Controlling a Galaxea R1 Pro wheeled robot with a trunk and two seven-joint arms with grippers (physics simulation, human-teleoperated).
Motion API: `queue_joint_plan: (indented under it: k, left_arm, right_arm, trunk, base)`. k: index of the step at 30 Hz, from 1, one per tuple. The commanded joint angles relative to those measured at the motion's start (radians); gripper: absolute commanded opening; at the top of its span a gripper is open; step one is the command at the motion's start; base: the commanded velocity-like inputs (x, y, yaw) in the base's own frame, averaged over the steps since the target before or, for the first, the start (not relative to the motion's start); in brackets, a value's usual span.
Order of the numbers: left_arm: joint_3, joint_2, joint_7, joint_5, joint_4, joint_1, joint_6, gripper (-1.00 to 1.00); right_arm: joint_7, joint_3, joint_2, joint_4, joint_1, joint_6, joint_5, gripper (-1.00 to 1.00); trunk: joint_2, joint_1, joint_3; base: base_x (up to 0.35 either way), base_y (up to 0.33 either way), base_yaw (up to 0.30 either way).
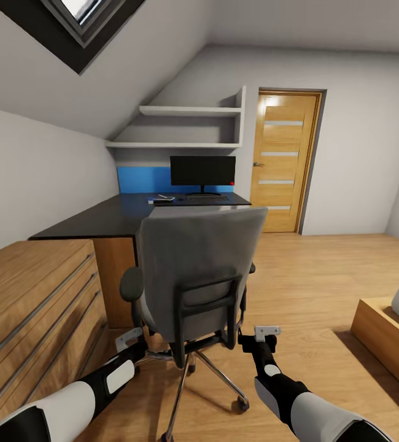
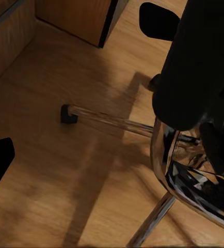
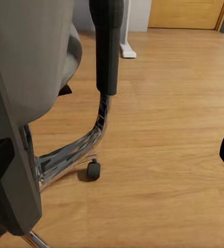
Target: In the bedroom, organize the workspace by keeping the computer under the desk, ensuring the monitor is on the desk, placing the keyboard on the desk next to the monitor, placing the mouse on the desk next to the keyboard, moving the folder from the swivel chair onto the desk next to the mouse, stacking the notebook on top of the folder with the pen on top of the notebook, and positioning the swivel chair next to the desk.
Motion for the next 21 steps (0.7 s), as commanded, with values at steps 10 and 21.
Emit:
queue_joint_plan:
  k: [10,21]
  left_arm:
    - [-0.009,0.002,-0.145,0.009,0.024,0.0,-0.001,1.0]
    - [-0.008,0.002,-0.174,0.013,0.03,0.0,-0.006,1.0]
  right_arm:
    - [-0.005,0.009,-0.001,0.001,-0.001,-0.004,-0.008,1.0]
    - [-0.005,0.008,-0.002,0.001,-0.001,-0.004,-0.008,1.0]
  trunk:
    - [0.0,0.0,-0.001]
    - [0.0,0.0,-0.001]
  base:
    - [0.0,0.0,0.0]
    - [0.0,0.0,0.0]
